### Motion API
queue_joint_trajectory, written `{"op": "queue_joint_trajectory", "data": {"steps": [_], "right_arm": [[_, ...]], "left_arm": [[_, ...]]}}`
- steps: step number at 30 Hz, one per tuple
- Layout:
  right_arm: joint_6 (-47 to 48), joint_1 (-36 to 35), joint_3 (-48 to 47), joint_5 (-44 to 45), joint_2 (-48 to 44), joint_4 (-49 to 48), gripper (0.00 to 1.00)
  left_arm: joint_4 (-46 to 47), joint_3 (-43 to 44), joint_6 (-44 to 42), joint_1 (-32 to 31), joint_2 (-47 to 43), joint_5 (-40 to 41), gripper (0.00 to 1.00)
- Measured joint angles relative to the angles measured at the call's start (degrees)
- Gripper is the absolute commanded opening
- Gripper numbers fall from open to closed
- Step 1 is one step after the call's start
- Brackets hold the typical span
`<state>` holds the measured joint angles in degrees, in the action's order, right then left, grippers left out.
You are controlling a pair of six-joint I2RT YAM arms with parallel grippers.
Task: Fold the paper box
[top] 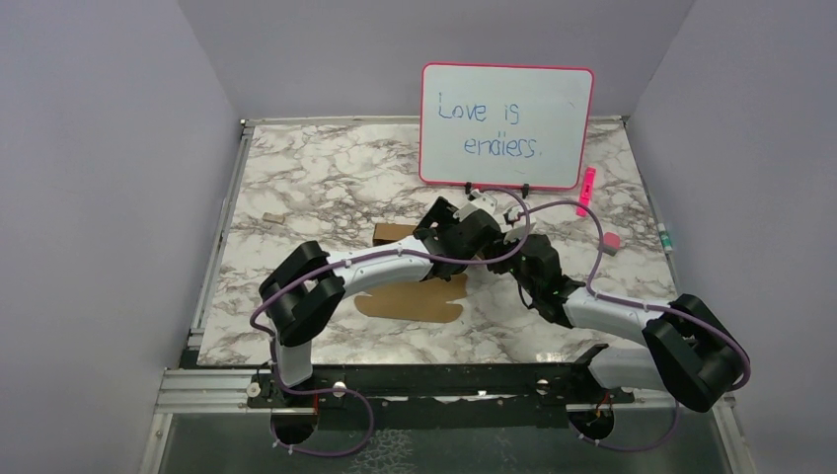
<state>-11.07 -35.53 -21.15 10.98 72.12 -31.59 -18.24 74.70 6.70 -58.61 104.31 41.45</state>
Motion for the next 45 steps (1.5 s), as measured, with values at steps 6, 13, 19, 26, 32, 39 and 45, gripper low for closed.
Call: {"op": "queue_joint_trajectory", "data": {"steps": [6, 13, 19, 26, 32, 39, 45], "right_arm": [[0.3, 0.0, 0.0, -0.6, 0.2, -0.7, 0.29], [0.7, 0.0, 0.1, -1.9, 0.5, -1.3, 0.30], [1.4, 0.0, 0.6, -2.8, 0.9, -2.8, 0.39], [3.7, 0.0, 0.6, -4.3, 4.5, -7.5, 0.39], [5.1, 0.0, 0.6, -5.6, 9.2, -12.2, 0.32], [5.7, 0.0, 0.6, -6.3, 11.8, -15.3, 0.17], [6.1, 0.0, 0.7, -7.0, 11.9, -15.4, 0.13]], "left_arm": [[-0.9, 0.5, -0.3, 0.0, 1.2, 2.8, 0.73], [-1.2, 0.5, -0.4, 0.0, 1.3, 3.2, 0.61], [-1.2, 0.5, -0.5, 0.0, 1.3, 3.2, 0.52], [-1.2, 0.5, -1.0, -0.4, 1.3, 3.1, 0.47], [-1.0, -0.5, -1.6, -0.3, 1.3, 3.1, 0.46], [-0.2, -1.7, -1.9, -0.2, 1.2, 4.4, 0.46], [0.2, -2.1, -3.1, -0.3, 1.1, 7.0, 0.44]]}}
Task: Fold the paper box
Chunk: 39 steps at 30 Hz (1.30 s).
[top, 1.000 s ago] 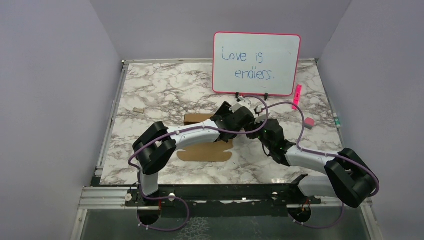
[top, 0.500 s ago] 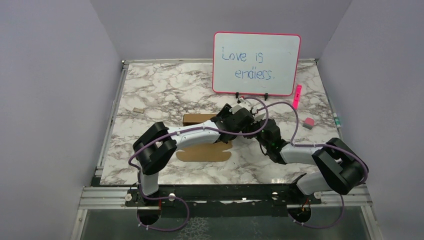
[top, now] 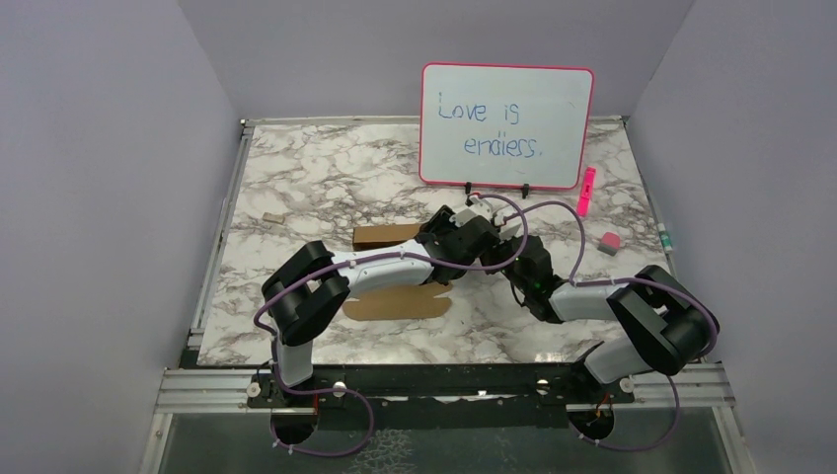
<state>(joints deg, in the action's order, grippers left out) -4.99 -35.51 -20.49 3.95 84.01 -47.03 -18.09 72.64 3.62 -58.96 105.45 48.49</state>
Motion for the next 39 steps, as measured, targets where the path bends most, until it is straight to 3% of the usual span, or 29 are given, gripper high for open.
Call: {"op": "queue_joint_trajectory", "data": {"steps": [5, 8, 16, 22, 29, 39], "right_arm": [[0.1, 0.0, 0.0, -1.0, 0.0, 0.0, 0.13], [0.1, 0.1, 0.1, -2.0, 0.0, 0.0, 0.13], [0.2, 0.3, 1.1, -4.7, -0.1, -1.2, 0.48], [1.7, 0.3, 1.1, -8.0, -0.4, -6.2, 0.55], [3.2, 0.3, -1.0, -8.4, 2.3, -10.7, 0.54], [4.9, 0.3, -3.6, -8.8, 9.4, -16.4, 0.23]], "left_arm": [[0.0, 0.0, -0.9, -0.2, 0.0, 2.5, 0.28], [0.2, -0.4, -1.1, -0.5, -0.1, 3.6, 0.27], [0.7, -1.5, -1.5, -1.2, -0.8, 4.6, 0.40], [0.6, -2.7, -2.2, -1.8, -4.4, 3.8, 0.49], [1.1, -2.8, -2.1, -1.4, -5.9, 3.3, 0.57], [0.8, -4.0, -0.7, 0.8, -5.9, 0.5, 0.64]]}}
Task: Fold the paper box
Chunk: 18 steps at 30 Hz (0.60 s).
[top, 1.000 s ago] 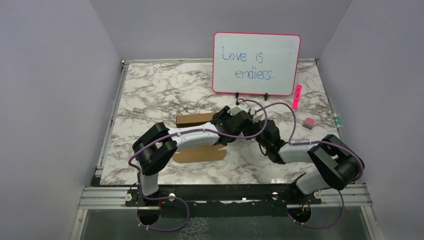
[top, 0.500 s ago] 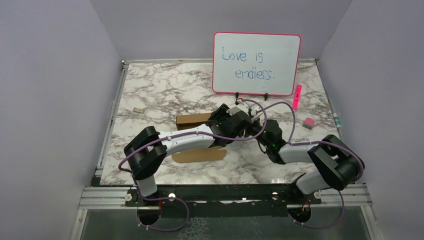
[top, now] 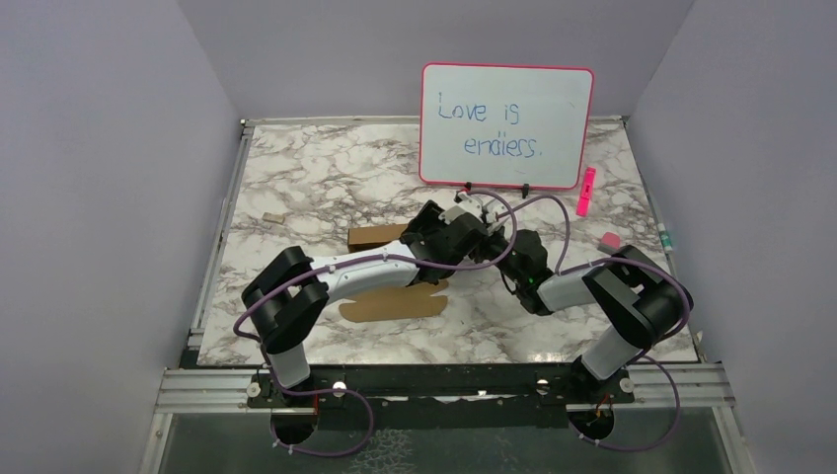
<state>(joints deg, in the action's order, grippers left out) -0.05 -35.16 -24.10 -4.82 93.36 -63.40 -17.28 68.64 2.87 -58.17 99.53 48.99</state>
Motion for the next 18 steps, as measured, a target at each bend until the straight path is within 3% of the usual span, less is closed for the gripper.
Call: {"op": "queue_joint_trajectory", "data": {"steps": [10, 18], "right_arm": [[1.6, 0.0, 0.0, -2.1, 0.2, 0.0, 0.15], [1.8, 0.0, 0.0, -2.8, 0.2, 0.1, 0.14]], "left_arm": [[0.5, -0.1, 0.8, 0.8, 0.0, -2.6, 0.62], [0.4, -0.9, 0.8, 0.9, 0.5, 0.0, 0.50]]}}
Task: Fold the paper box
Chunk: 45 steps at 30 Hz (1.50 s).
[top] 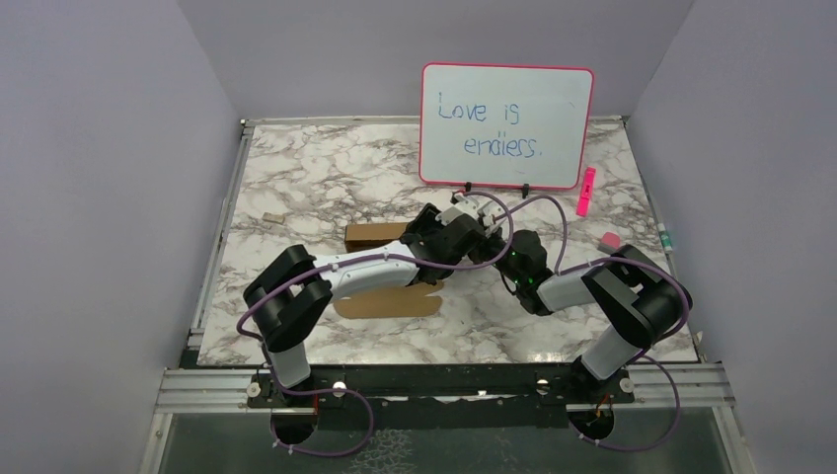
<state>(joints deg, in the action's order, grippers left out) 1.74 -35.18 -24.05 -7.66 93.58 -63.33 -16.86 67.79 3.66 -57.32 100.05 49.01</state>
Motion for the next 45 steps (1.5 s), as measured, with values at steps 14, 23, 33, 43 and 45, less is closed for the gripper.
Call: {"op": "queue_joint_trajectory", "data": {"steps": [14, 23, 33, 43, 45], "right_arm": [[0.3, -0.1, 0.0, -1.9, 0.1, 0.0, 0.14], [0.3, -0.1, 0.0, -3.7, 0.0, -0.3, 0.14], [0.3, -0.1, 0.0, -4.6, -0.1, -0.1, 0.14], [0.3, -0.1, 0.1, -4.9, -0.1, -0.1, 0.14], [0.2, -0.1, 0.1, -5.0, -0.1, -0.1, 0.14]], "left_arm": [[-0.4, -0.7, -1.1, -0.6, 2.6, 3.1, 0.44], [-0.9, -4.1, 3.6, -3.3, -1.8, 1.9, 0.62], [7.2, -17.7, 14.9, -6.8, -16.2, -1.3, 0.78], [28.0, -36.7, 20.4, -6.4, -21.1, -3.2, 0.88], [30.8, -37.2, 20.8, -5.8, -20.4, -3.6, 0.88]]}}
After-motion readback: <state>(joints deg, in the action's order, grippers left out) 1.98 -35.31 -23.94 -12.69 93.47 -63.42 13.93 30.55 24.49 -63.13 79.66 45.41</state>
